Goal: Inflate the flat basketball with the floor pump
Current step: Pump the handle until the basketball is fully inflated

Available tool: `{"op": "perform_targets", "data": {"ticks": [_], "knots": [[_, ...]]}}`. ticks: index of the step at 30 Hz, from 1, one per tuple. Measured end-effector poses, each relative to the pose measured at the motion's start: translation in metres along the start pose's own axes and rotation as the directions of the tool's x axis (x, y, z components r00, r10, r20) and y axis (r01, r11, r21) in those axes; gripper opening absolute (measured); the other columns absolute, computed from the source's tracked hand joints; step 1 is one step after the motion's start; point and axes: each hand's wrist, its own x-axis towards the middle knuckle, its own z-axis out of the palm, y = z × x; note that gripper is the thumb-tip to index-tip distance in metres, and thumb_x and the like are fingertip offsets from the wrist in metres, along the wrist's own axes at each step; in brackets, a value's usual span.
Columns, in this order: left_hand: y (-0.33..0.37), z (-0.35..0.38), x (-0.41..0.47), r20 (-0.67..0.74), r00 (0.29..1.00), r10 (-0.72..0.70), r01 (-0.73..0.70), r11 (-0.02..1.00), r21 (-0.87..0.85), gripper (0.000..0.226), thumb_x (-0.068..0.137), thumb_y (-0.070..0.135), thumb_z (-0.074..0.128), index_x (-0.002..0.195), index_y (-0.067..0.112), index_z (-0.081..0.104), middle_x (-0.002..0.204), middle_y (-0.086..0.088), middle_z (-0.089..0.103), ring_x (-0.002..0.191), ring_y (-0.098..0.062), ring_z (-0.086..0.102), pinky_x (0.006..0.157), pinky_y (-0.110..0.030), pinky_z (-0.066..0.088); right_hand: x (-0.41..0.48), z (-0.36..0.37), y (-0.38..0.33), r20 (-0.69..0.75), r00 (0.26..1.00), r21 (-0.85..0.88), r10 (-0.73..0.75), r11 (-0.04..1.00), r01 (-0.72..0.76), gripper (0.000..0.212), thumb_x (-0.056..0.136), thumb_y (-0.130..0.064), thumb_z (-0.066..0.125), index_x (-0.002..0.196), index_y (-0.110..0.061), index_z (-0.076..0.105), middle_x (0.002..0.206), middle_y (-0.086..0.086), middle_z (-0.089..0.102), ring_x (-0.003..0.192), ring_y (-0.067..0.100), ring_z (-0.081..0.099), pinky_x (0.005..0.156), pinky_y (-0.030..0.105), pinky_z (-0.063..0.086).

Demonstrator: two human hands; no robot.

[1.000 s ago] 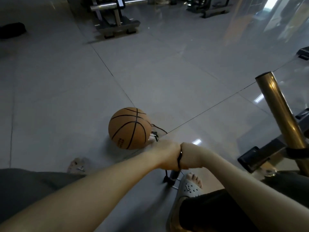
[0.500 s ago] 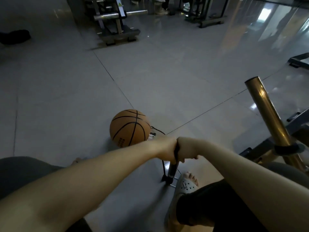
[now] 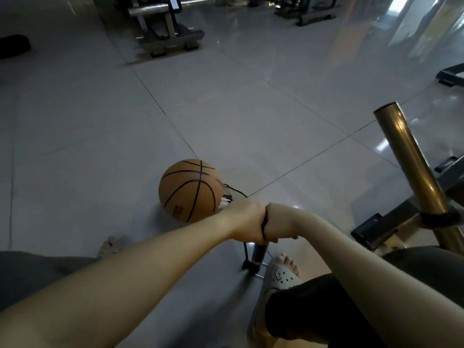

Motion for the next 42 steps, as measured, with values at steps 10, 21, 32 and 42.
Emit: {"op": "perform_targets", "data": {"ticks": [10,21,32,42], "knots": [[0.003,0.036,-0.004,0.093,0.993,-0.080,0.079,0.997,0.007,0.025,0.080,0.047,0.070,0.081,0.023,0.060,0.070,0.003,0.060,0.056,-0.014,0.054,0.048,-0.025,0.041,0.011,0.040,0.003,-0.009,1.000,-0.049,0.006,0.999,-0.006,0.007,0.079,-0.006,0.066,0.076,-0.011,0.062,0.066,0.001,0.053,0.059,0.015,0.053,0.057,0.026,0.046],[0.013,-0.117,-0.030,0.095,0.995,0.014,0.013,0.959,-0.283,0.034,0.073,0.029,0.088,0.104,0.020,0.075,0.090,0.005,0.071,0.081,-0.013,0.067,0.072,-0.026,0.055,-0.066,-0.085,-0.030,-0.019,0.998,0.094,-0.063,0.993,0.065,0.007,0.072,0.001,0.067,0.072,-0.004,0.062,0.054,0.004,0.045,0.044,0.017,0.037,0.047,0.025,0.036],[0.002,-0.001,-0.005,-0.026,0.999,-0.024,0.024,1.000,-0.009,0.039,0.074,0.054,0.075,0.069,0.030,0.045,0.067,0.007,0.057,0.059,-0.015,0.058,0.050,-0.025,0.044,0.013,0.004,0.004,0.025,0.999,0.014,-0.028,1.000,0.027,0.005,0.068,-0.005,0.065,0.071,-0.003,0.068,0.056,0.007,0.056,0.050,0.021,0.053,0.060,0.034,0.049],[0.006,0.030,-0.007,0.076,0.995,-0.056,0.052,0.997,0.052,0.027,0.081,0.049,0.070,0.083,0.023,0.061,0.068,0.005,0.057,0.059,-0.017,0.056,0.050,-0.025,0.043,0.012,0.036,0.005,0.020,1.000,-0.045,-0.009,0.999,0.010,0.012,0.081,-0.008,0.067,0.072,-0.010,0.058,0.067,0.004,0.055,0.058,0.017,0.053,0.064,0.030,0.048]]}}
